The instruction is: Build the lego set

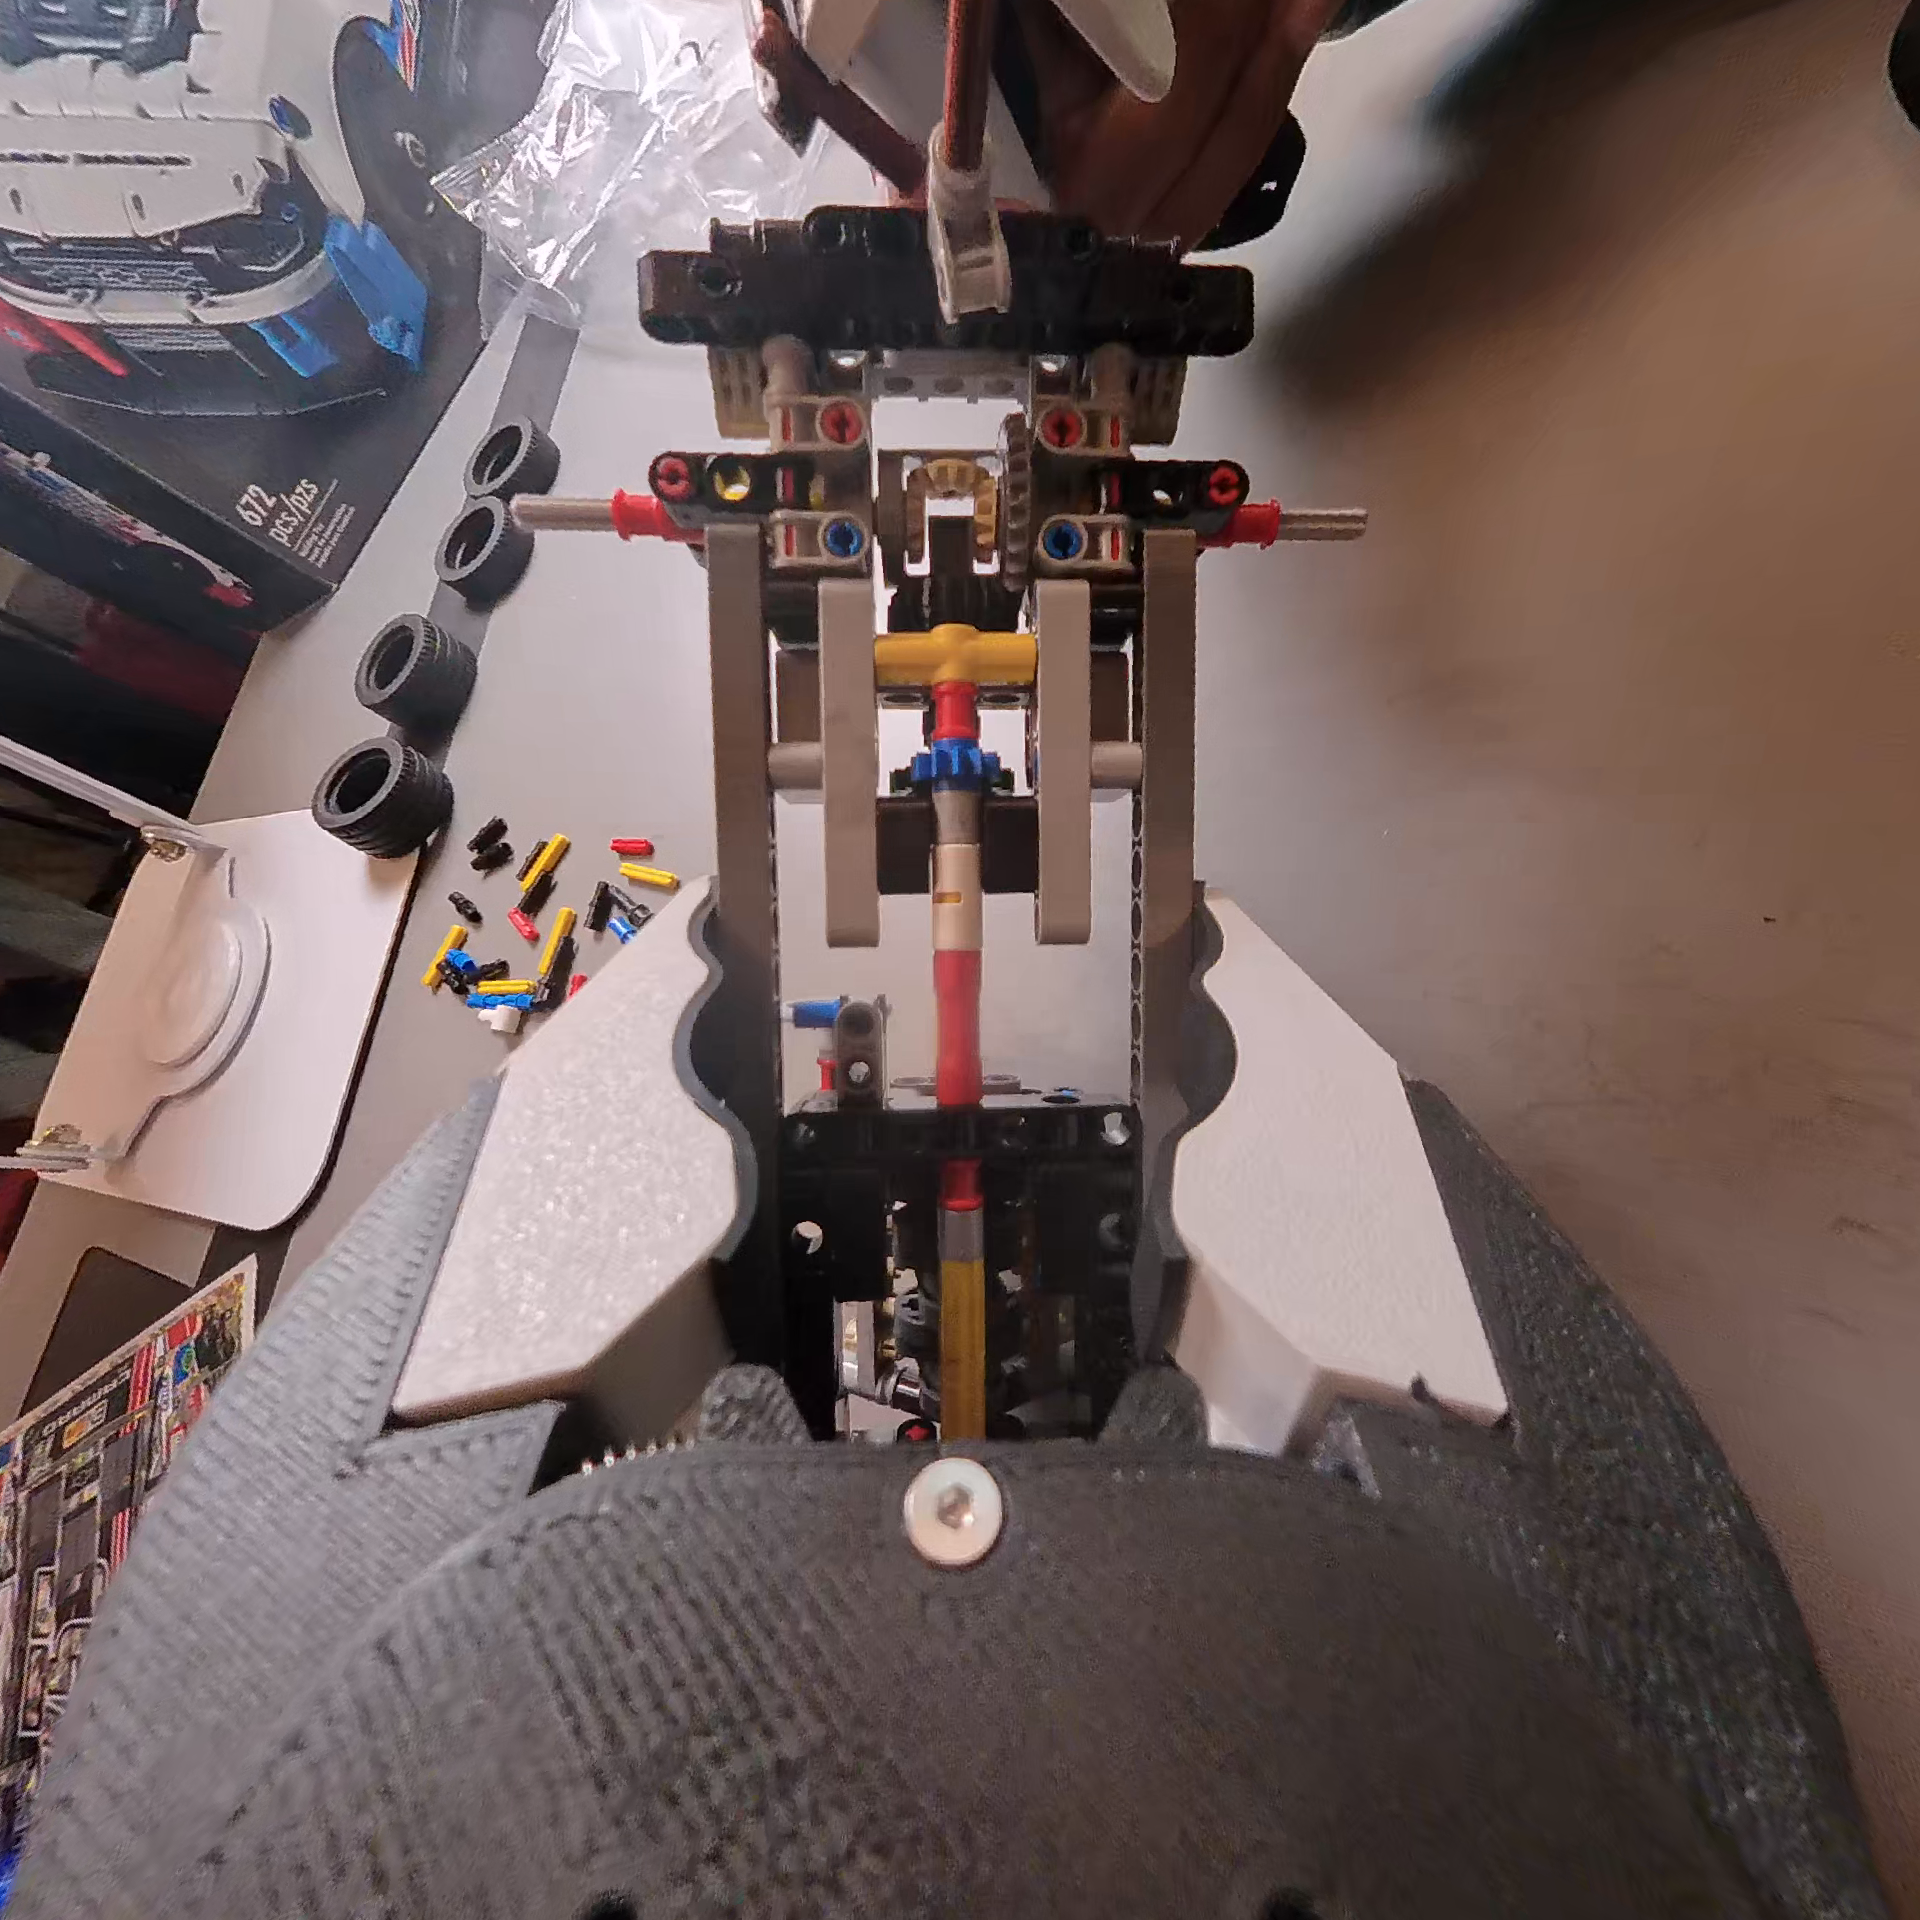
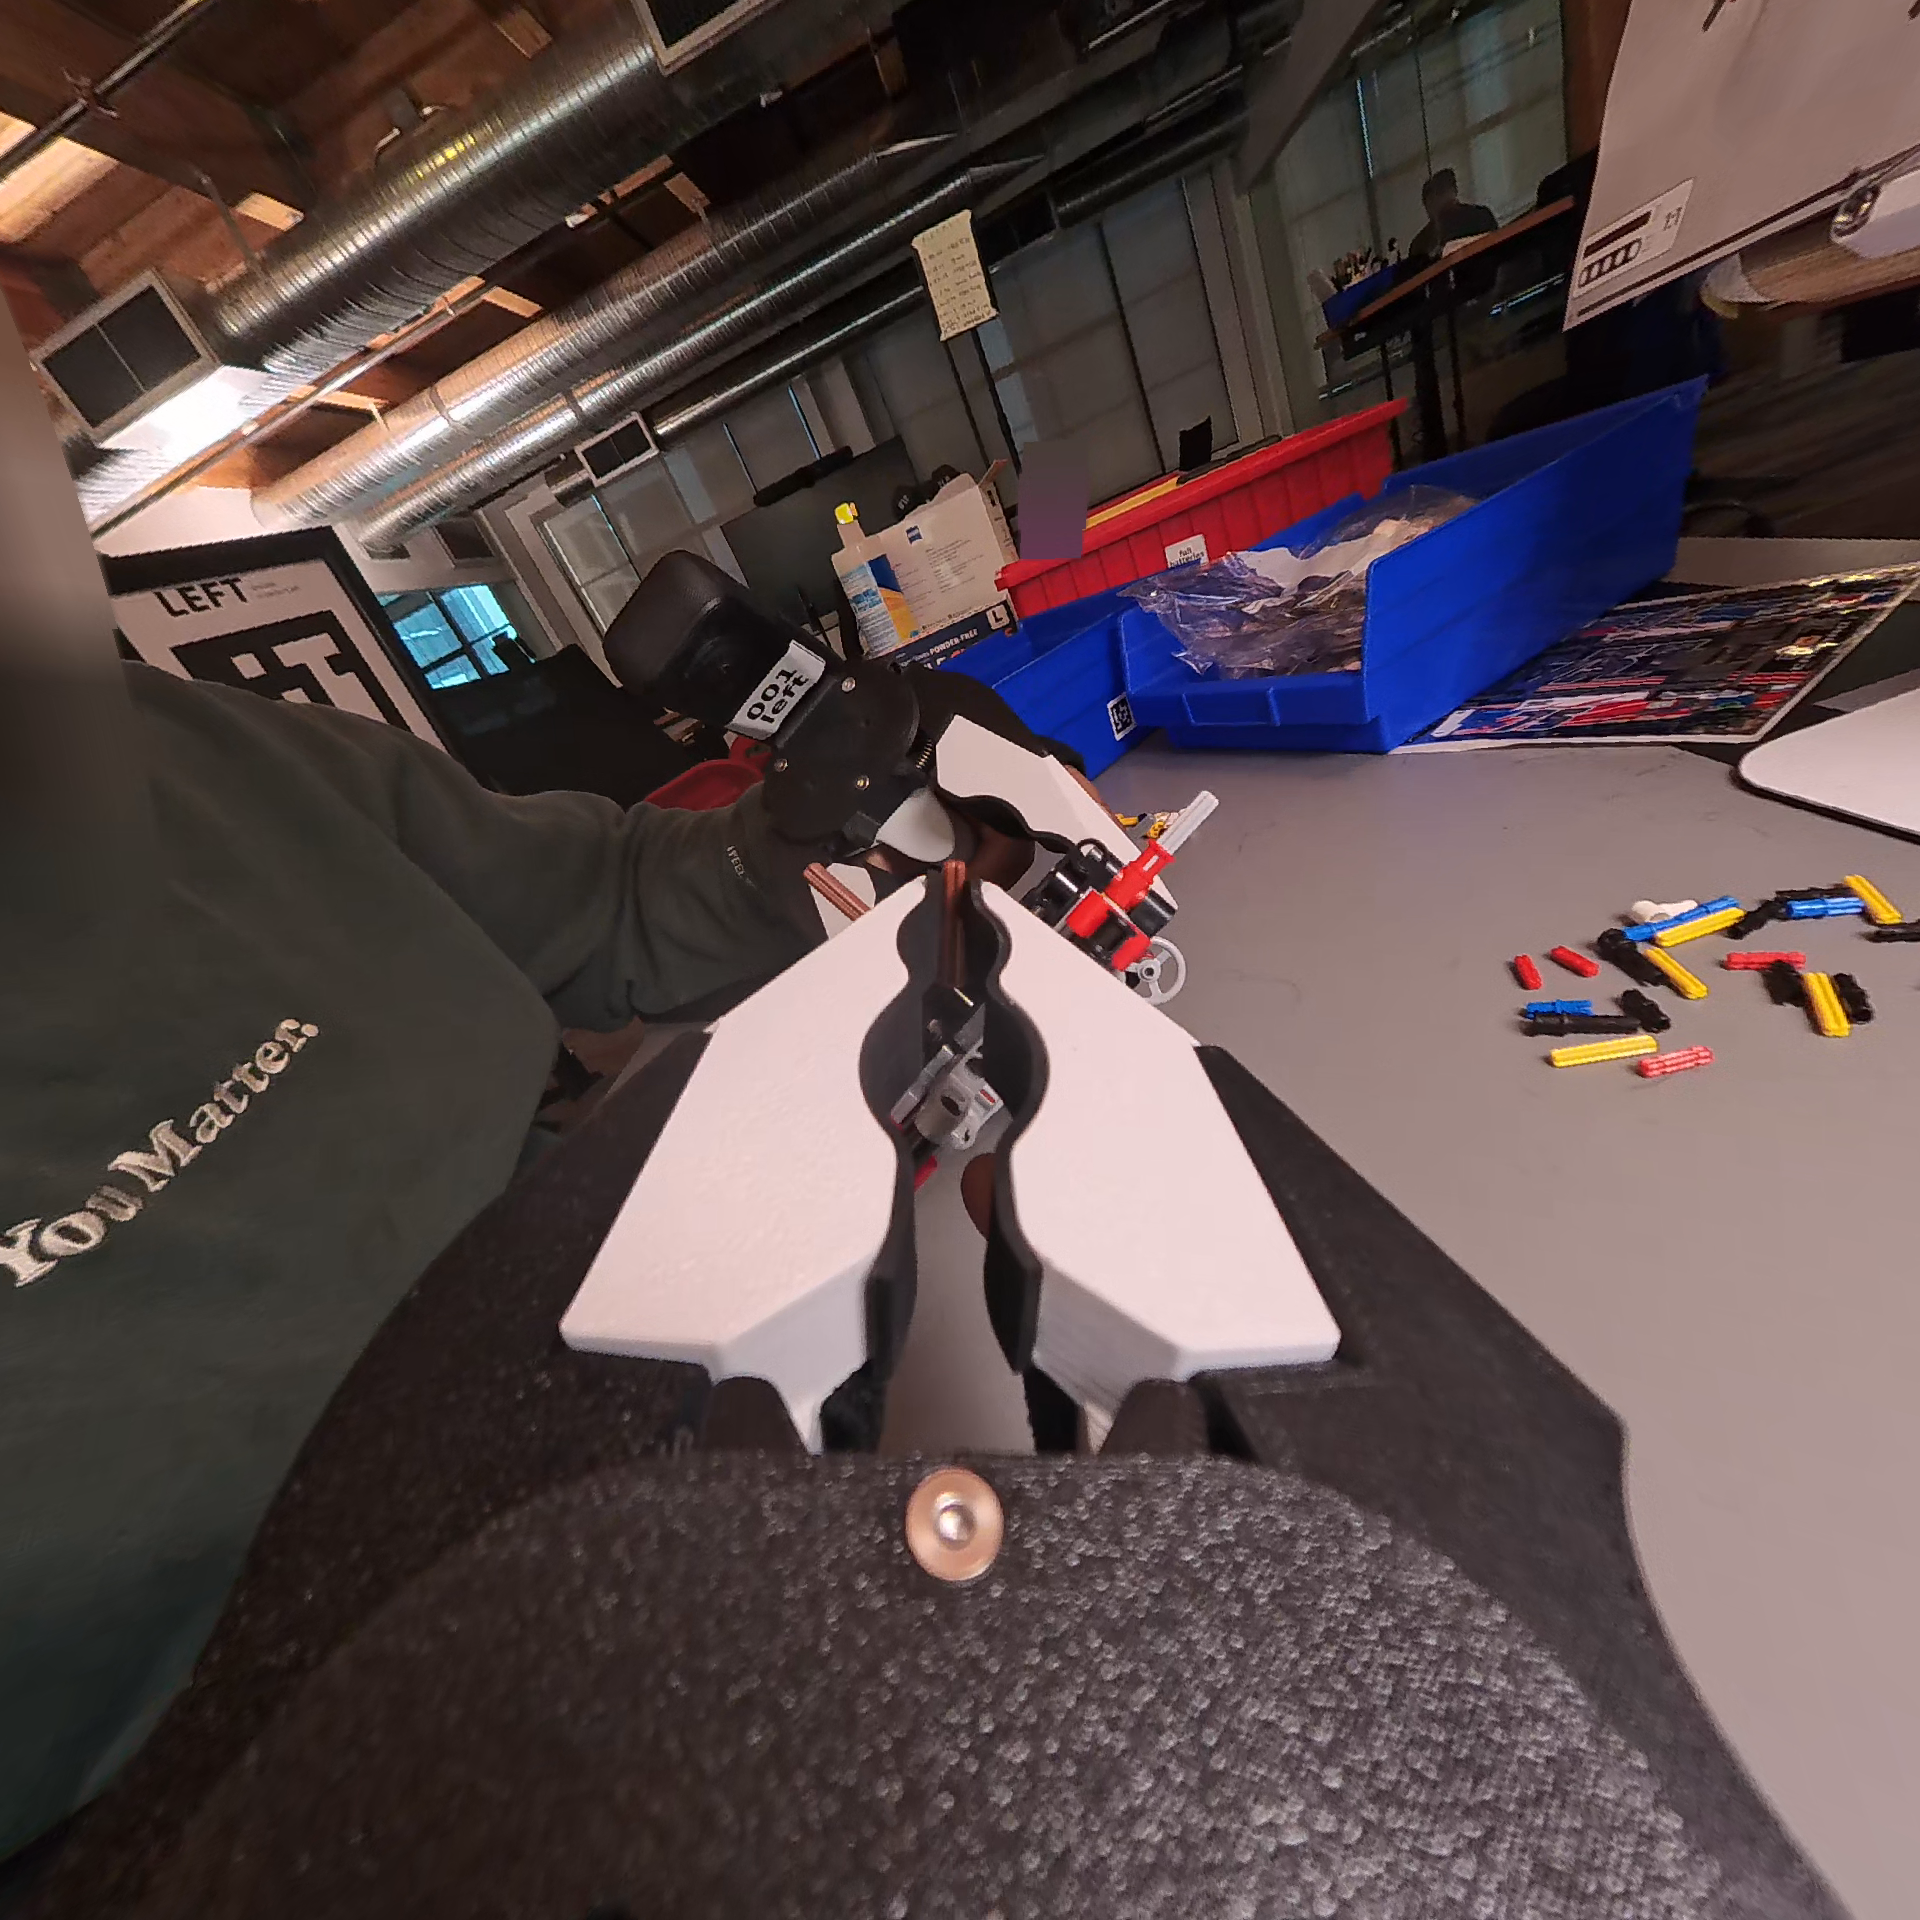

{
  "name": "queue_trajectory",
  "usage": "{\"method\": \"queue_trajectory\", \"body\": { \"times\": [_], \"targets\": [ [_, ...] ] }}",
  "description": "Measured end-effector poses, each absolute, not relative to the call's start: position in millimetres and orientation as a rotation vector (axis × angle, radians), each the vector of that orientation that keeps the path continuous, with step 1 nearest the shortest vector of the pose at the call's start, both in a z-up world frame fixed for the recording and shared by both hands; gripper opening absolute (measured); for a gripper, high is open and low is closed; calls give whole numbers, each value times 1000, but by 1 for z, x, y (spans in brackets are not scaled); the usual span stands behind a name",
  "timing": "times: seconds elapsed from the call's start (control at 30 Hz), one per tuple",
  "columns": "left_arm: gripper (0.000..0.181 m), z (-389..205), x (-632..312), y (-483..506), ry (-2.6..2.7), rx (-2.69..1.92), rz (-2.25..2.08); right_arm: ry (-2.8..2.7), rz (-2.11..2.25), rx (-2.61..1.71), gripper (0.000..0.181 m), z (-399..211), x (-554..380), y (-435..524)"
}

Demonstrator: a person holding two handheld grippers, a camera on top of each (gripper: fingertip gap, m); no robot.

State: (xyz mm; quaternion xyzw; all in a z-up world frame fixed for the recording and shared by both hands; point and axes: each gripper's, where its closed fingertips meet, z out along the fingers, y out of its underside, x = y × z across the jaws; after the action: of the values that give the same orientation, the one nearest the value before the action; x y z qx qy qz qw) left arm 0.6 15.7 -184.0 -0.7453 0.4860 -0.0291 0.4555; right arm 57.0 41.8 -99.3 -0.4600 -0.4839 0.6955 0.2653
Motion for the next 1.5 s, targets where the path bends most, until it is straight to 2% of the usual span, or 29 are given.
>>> {"method": "queue_trajectory", "body": {
  "times": [0.03,0.67,1.23,1.5],
  "targets": [
    [86,-184,1,16,1199,-1837,-72,-1308,1879,-1243,0,-99,57,41],
    [85,-187,2,13,1212,-1845,-113,-1324,1878,-1235,0,-101,56,37],
    [85,-160,33,-23,1095,-1759,-853,-1513,1673,-1283,0,-70,52,13],
    [85,-153,46,-40,1105,-1699,-1060,-1496,1764,-1416,0,-51,54,-5]
  ]
}}
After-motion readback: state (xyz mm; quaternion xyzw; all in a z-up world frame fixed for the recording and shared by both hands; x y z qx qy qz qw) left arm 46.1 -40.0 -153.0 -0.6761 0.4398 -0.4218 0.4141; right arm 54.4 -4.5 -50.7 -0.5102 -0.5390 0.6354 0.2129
